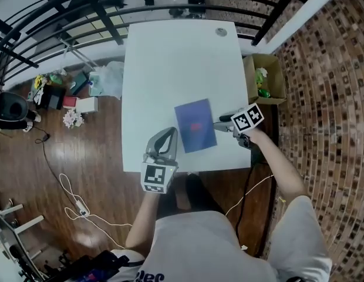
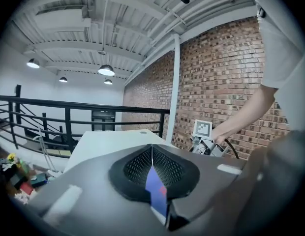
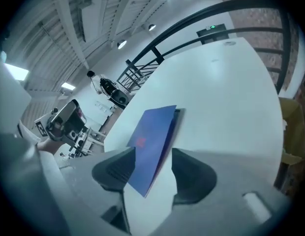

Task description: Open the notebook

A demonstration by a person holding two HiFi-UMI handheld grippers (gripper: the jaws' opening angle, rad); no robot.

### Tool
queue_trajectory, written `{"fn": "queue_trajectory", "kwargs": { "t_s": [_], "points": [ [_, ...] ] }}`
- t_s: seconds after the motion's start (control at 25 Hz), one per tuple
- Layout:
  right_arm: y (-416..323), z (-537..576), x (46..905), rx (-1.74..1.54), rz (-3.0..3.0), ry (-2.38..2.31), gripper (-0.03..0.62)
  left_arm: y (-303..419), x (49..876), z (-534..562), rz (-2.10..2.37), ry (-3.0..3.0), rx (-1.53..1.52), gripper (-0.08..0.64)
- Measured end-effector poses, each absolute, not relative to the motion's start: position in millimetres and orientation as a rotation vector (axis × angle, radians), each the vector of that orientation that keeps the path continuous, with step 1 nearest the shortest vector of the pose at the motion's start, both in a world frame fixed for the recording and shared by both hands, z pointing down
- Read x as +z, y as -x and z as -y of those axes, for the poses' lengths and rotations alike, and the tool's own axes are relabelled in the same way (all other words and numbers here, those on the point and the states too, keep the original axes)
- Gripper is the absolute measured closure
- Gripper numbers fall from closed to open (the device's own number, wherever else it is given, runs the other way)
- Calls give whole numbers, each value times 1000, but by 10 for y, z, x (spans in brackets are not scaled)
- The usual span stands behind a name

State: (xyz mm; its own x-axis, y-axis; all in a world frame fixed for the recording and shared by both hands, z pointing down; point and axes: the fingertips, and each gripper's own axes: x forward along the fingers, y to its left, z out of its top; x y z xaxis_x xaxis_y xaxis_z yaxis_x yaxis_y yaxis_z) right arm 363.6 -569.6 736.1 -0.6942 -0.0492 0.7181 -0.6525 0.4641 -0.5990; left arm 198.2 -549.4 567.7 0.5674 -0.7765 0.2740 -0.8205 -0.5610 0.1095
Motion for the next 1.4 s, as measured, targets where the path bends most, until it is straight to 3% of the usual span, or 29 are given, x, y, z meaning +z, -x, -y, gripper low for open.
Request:
{"fn": "queue_trajectory", "kwargs": {
  "t_s": [0.4, 0.72, 0.8, 1.04, 1.4],
  "points": [
    [-3351, 5756, 7658, 1118, 1953, -520, 376, -1615, 5802, 5533, 1394, -2491, 286, 543],
    [-3173, 5723, 7052, 1174, 2088, -537, 474, -1432, 5649, 5511, 1415, -2485, 245, 543],
    [-3014, 5661, 6812, 1147, 2139, -493, 514, -1357, 5578, 5506, 1431, -2479, 230, 543],
    [-2201, 5392, 6378, 1038, 2244, -316, 534, -1036, 5469, 5479, 1484, -2432, 187, 543],
    [-1226, 5223, 6766, 1087, 2256, -266, 532, -607, 5632, 5337, 1579, -2334, 177, 543]
  ]
}}
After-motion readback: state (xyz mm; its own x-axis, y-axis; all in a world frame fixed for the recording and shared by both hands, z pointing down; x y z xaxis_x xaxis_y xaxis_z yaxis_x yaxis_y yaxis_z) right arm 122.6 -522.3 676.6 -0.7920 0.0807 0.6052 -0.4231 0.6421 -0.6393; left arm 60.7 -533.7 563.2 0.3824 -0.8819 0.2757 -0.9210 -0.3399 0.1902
